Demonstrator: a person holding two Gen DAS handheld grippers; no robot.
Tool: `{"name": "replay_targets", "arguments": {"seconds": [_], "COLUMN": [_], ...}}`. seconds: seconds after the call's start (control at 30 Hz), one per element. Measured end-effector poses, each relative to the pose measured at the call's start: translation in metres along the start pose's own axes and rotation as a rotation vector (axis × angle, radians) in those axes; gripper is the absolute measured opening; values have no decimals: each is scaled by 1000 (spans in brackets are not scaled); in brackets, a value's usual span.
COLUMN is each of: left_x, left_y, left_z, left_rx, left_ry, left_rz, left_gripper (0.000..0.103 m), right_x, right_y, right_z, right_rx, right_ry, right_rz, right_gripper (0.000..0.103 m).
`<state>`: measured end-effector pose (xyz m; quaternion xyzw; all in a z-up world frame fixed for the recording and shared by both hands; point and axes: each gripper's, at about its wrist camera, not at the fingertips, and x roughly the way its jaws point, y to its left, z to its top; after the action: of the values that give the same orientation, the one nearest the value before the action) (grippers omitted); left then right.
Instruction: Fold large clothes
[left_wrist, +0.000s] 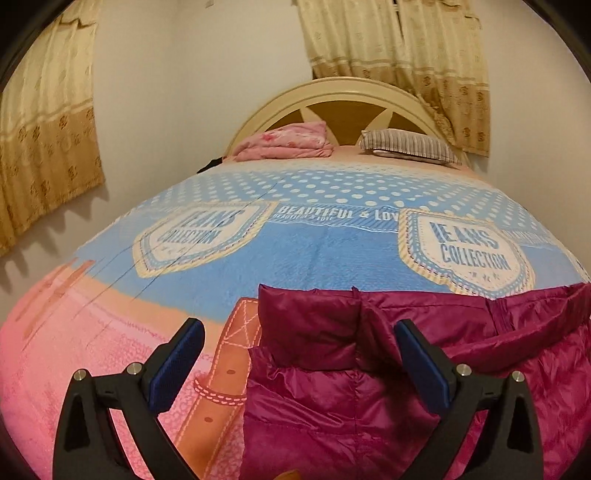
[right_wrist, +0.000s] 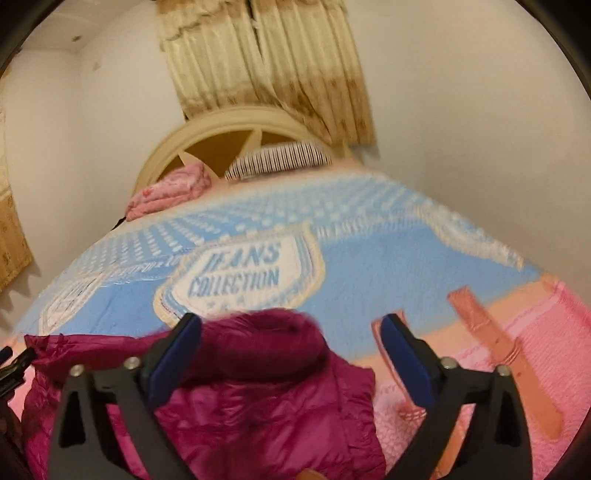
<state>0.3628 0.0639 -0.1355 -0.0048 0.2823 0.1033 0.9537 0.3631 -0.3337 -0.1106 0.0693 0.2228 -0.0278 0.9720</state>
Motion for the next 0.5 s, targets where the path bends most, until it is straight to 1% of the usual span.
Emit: {"name": "replay_targets", "arguments": {"seconds": [0.03, 0.1, 0.13, 0.17, 0.23, 0.27, 0.3, 0.37, 0.43, 0.5], "left_x": [-4, -25, -37, -46, -57, -59, -56, -47, -36, -26], "left_y": [-2, -7, -10, -14, -23, -27, -30, -31, -29, -33], "left_z": [1, 3, 4, 4, 6, 6, 6, 7, 6, 5], "left_rx": [4, 8, 15, 26, 59, 81, 95, 103, 72, 59], "left_ry": [-1, -66, -110, -138, -173, -178, -171, -156, -126, -102], "left_rz": [25, 34, 31, 27, 17, 13, 13, 42, 40, 26], "left_gripper": [102, 102, 102, 102, 102, 102, 102, 102, 102, 102], "right_x": [-3, -16, -18, -21, -17, -12, -7, 7, 23, 37], "right_y": [6, 31, 41, 58, 82, 94, 104, 112, 108, 95], "right_z": [1, -3, -7, -13, -24, -30, -36, -43, -47, -49], "right_rx": [-16, -42, -59, -90, -131, -152, -176, -215, -198, -164], "right_ry": [-1, 18, 28, 47, 93, 124, 134, 154, 199, 217], "right_rz": [5, 76, 93, 120, 157, 177, 177, 143, 115, 67], "right_gripper": [91, 82, 71, 59, 51, 50, 49, 49, 49, 49]}}
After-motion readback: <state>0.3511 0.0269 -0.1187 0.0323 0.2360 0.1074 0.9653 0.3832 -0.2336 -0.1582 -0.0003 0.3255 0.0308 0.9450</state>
